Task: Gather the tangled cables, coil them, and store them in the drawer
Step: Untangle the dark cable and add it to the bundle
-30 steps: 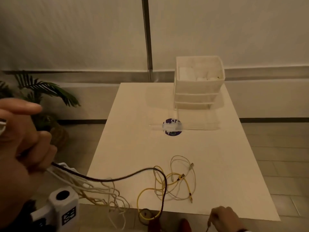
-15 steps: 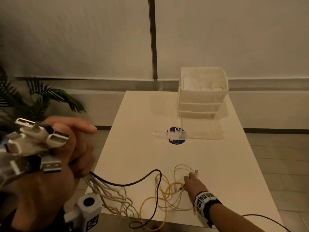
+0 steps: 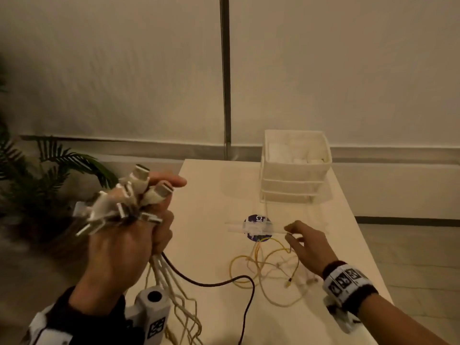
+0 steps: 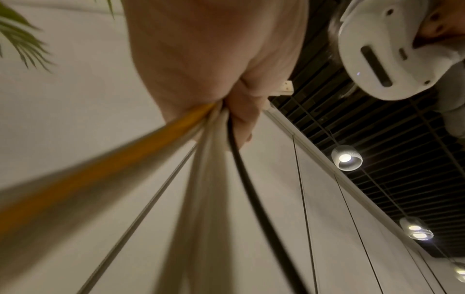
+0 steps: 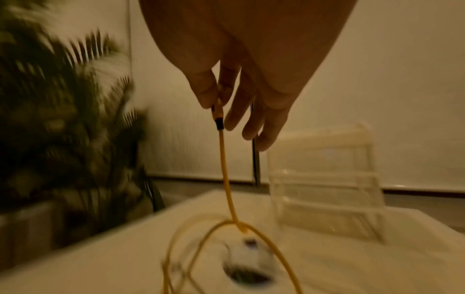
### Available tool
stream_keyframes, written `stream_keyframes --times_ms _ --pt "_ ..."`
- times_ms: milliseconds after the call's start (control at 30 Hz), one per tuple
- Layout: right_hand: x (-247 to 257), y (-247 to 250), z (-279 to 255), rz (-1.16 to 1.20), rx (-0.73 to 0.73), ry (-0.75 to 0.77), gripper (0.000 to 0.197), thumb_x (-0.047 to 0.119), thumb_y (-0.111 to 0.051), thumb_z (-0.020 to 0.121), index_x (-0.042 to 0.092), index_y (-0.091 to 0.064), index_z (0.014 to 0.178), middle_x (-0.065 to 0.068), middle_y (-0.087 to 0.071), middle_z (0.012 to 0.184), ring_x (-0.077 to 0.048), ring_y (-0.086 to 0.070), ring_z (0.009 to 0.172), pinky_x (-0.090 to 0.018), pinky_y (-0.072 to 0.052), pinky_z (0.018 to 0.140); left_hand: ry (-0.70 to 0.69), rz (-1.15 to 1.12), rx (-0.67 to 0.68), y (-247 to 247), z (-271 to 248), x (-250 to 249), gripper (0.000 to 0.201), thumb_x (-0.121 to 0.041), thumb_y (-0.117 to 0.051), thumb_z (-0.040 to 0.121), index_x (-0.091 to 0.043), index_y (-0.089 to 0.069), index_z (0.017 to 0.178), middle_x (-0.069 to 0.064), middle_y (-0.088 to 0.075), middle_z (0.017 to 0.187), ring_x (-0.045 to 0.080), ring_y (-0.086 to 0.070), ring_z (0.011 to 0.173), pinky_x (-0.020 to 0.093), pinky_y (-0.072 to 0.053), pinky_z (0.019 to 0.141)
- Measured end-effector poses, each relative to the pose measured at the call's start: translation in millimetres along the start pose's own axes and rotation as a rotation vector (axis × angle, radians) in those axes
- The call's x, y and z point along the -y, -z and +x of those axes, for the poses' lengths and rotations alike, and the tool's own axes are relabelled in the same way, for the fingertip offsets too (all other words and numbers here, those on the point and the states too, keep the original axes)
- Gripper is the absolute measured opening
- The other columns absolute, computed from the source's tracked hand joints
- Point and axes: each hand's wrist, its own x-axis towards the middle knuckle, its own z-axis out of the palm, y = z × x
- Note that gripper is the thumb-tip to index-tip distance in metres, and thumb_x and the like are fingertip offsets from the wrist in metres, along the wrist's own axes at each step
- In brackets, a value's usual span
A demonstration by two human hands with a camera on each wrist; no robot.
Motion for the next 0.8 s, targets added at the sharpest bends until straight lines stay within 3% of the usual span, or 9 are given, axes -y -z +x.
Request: stream_keyframes --times_ms 100,200,267,367,433,500,667,733,800 --pt "48 28 6 0.365 -0.071 0.009 0.007 0.014 -0.049 0.098 0.016 -0.045 0.092 0.002 -0.075 0.092 -0.011 -0.068 0.091 -0.025 -0.05 0.083 -0.013 0.015 0.037 -22 20 14 0.029 -0.008 -0.053 0.094 0.018 -0.049 0.105 -0.002 -0.03 0.049 0.007 -0.024 0.037 0.017 -0.022 0.036" --pt "98 47 12 0.7 -0.187 0.055 0.011 0.01 -0.036 0.103 0.016 -0.041 0.094 -0.011 -0.062 0.071 -0.028 -0.065 0.068 -0.041 -0.056 0.075 -0.008 0.034 0.143 -44 35 22 0.026 -0.015 -0.056 0.088 -0.003 -0.063 0.11 -0.001 -0.029 0.055 0.011 -0.02 0.042 0.019 -0.02 0.04" --pt "128 58 14 0.694 -0.26 0.137 0.012 0.012 -0.036 0.102 0.018 -0.044 0.096 -0.013 -0.049 0.067 -0.025 -0.048 0.054 -0.043 -0.05 0.058 0.023 -0.019 0.236 -59 39 21 0.024 -0.019 -0.05 0.09 -0.013 -0.068 0.105 -0.002 -0.026 0.057 0.012 -0.017 0.045 0.019 -0.019 0.042" --pt "158 79 16 0.74 -0.171 0.206 0.02 0.004 -0.038 0.101 0.013 -0.056 0.105 -0.014 -0.054 0.073 -0.022 -0.04 0.059 -0.036 -0.037 0.055 0.076 -0.018 0.287 -78 48 25 0.023 -0.021 -0.049 0.1 -0.012 -0.069 0.107 0.006 -0.018 0.063 0.015 -0.015 0.049 0.02 -0.018 0.044" --pt "172 89 14 0.815 -0.038 0.211 0.037 -0.011 -0.038 0.095 0.011 -0.058 0.116 -0.012 -0.061 0.082 -0.019 -0.047 0.065 -0.032 -0.04 0.059 0.13 -0.028 0.287 -87 53 26 0.023 -0.019 -0.046 0.104 -0.01 -0.067 0.11 0.006 -0.018 0.065 0.014 -0.015 0.05 0.021 -0.018 0.043" --pt "182 94 10 0.789 -0.002 0.242 0.048 -0.02 -0.039 0.088 0.012 -0.057 0.12 -0.01 -0.068 0.09 -0.017 -0.057 0.072 -0.03 -0.047 0.063 0.165 -0.092 0.293 -95 57 28 0.021 -0.025 -0.05 0.101 -0.017 -0.069 0.101 0.004 -0.018 0.065 0.012 -0.016 0.049 0.02 -0.018 0.043" --pt "189 87 7 0.848 -0.167 0.211 0.027 -0.012 -0.049 0.091 0.008 -0.059 0.107 -0.008 -0.074 0.102 -0.029 -0.068 0.076 -0.033 -0.059 0.072 0.176 -0.206 0.311 -107 64 35 0.028 -0.03 -0.063 0.093 -0.003 -0.063 0.098 0.003 -0.021 0.063 0.011 -0.019 0.048 0.021 -0.019 0.042" --pt "191 83 9 0.879 -0.215 0.151 0.021 -0.007 -0.058 0.089 0.007 -0.066 0.102 -0.011 -0.073 0.096 -0.027 -0.072 0.08 -0.034 -0.06 0.071 0.116 -0.154 0.324 -113 63 37 0.01 -0.021 -0.064 0.092 -0.018 -0.07 0.085 0.001 -0.035 0.057 0.01 -0.028 0.046 0.02 -0.025 0.04" --pt "191 80 10 0.874 -0.251 0.108 0.018 -0.007 -0.064 0.084 0.007 -0.069 0.094 -0.011 -0.073 0.089 -0.024 -0.073 0.078 -0.033 -0.06 0.066 0.081 -0.1 0.301 -120 62 38 0.008 -0.017 -0.067 0.091 -0.022 -0.072 0.088 0.014 -0.049 0.061 0.018 -0.04 0.048 0.021 -0.031 0.04"
